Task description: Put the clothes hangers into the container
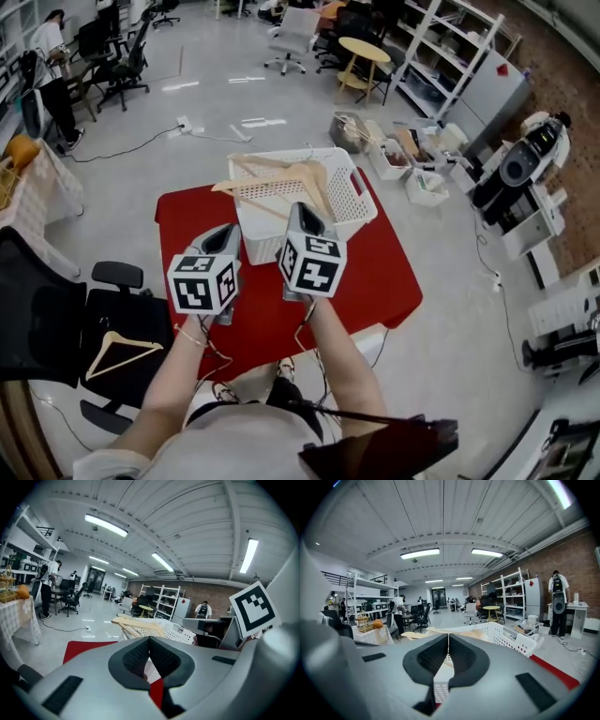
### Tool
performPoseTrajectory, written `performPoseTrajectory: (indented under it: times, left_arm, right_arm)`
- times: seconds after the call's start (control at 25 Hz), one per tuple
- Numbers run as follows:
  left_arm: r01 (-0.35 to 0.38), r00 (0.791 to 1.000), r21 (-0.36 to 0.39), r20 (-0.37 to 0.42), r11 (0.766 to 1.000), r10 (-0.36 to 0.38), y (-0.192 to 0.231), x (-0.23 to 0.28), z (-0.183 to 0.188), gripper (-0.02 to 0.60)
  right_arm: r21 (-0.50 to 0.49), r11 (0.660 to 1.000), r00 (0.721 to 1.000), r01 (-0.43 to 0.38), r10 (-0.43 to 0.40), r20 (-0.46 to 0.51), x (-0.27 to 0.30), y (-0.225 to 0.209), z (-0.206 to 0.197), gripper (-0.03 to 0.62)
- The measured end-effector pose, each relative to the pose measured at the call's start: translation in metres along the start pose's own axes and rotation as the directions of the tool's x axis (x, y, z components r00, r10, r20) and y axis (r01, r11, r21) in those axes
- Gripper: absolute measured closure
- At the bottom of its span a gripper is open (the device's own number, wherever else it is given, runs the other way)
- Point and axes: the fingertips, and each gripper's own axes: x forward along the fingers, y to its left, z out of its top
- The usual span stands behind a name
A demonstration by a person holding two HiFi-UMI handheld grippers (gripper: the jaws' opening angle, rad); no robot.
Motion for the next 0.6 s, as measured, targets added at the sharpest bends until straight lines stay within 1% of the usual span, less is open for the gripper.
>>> performPoseTrajectory:
  times: [0.08, 0.24, 0.4, 0.6]
  left_arm:
    - [0.003, 1.000, 0.004, 0.000, 1.000, -0.003, -0.002, -0.011, -0.007, 0.581]
    - [-0.019, 1.000, 0.017, 0.021, 1.000, 0.019, -0.009, -0.024, -0.009, 0.581]
    - [-0.054, 0.997, 0.018, 0.050, 0.998, 0.053, -0.016, -0.031, -0.003, 0.581]
    - [-0.092, 0.994, 0.015, 0.059, 0.996, 0.091, -0.016, -0.030, -0.006, 0.581]
  right_arm:
    - [-0.009, 1.000, 0.999, 0.022, -0.022, 0.024, -0.016, 0.009, -0.009, 0.574]
    - [-0.030, 0.999, 0.999, 0.021, -0.019, 0.046, -0.032, 0.019, -0.013, 0.574]
    - [-0.047, 0.999, 0.998, -0.004, 0.007, 0.067, -0.042, 0.017, -0.004, 0.574]
    - [-0.041, 0.998, 0.998, -0.044, 0.046, 0.051, -0.037, 0.014, -0.005, 0.574]
